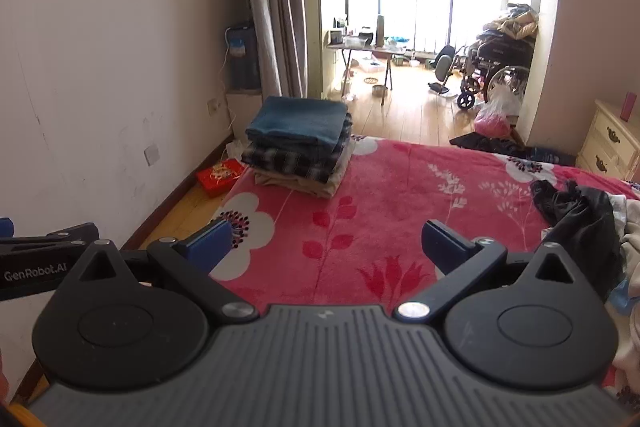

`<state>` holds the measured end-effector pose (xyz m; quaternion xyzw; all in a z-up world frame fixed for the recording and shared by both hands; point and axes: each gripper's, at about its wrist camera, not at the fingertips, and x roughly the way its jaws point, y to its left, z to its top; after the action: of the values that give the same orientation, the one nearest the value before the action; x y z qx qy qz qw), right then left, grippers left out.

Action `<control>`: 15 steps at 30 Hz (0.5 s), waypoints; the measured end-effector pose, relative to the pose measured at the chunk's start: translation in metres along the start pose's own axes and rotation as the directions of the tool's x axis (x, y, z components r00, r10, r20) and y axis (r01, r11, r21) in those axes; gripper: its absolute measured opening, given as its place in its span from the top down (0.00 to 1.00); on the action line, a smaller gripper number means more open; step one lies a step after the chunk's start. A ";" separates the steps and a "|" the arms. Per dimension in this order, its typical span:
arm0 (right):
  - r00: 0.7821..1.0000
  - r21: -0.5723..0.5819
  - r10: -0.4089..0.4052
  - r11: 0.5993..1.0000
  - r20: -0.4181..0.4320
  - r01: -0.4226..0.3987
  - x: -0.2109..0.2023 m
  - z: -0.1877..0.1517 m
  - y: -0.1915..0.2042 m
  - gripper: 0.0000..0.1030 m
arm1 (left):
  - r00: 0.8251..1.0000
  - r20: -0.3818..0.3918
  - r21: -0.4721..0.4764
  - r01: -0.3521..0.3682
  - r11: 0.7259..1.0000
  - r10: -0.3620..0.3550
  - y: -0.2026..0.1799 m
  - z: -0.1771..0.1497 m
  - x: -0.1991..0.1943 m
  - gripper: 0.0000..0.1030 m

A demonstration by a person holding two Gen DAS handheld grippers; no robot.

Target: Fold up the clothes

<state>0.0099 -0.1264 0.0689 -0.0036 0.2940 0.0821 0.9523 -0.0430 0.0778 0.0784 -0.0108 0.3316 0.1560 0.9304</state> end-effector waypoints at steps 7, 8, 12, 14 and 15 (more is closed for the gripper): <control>1.000 -0.002 -0.008 1.000 0.002 0.008 0.004 0.004 0.014 0.01 | 1.000 0.012 -0.005 0.007 1.000 -0.007 0.013 0.003 0.002 0.00; 1.000 0.000 -0.012 1.000 0.001 0.012 0.004 0.004 0.015 0.01 | 1.000 0.014 -0.003 0.006 1.000 -0.006 0.013 0.002 0.002 0.00; 1.000 0.001 -0.027 1.000 -0.002 0.027 0.006 0.002 0.020 0.01 | 1.000 0.014 0.002 0.012 1.000 -0.012 0.016 0.003 0.004 0.00; 0.999 -0.007 -0.033 0.999 -0.006 0.033 0.007 0.001 0.023 0.01 | 1.000 0.012 0.004 0.014 1.000 -0.014 0.017 0.003 0.005 0.00; 0.999 -0.011 -0.036 0.999 -0.008 0.036 0.007 0.000 0.024 0.01 | 1.000 0.015 0.004 0.013 1.000 -0.013 0.018 0.002 0.005 0.00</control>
<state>0.0122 -0.1015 0.0660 -0.0141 0.2971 0.0666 0.9524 -0.0435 0.0967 0.0788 -0.0098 0.3251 0.1495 0.9337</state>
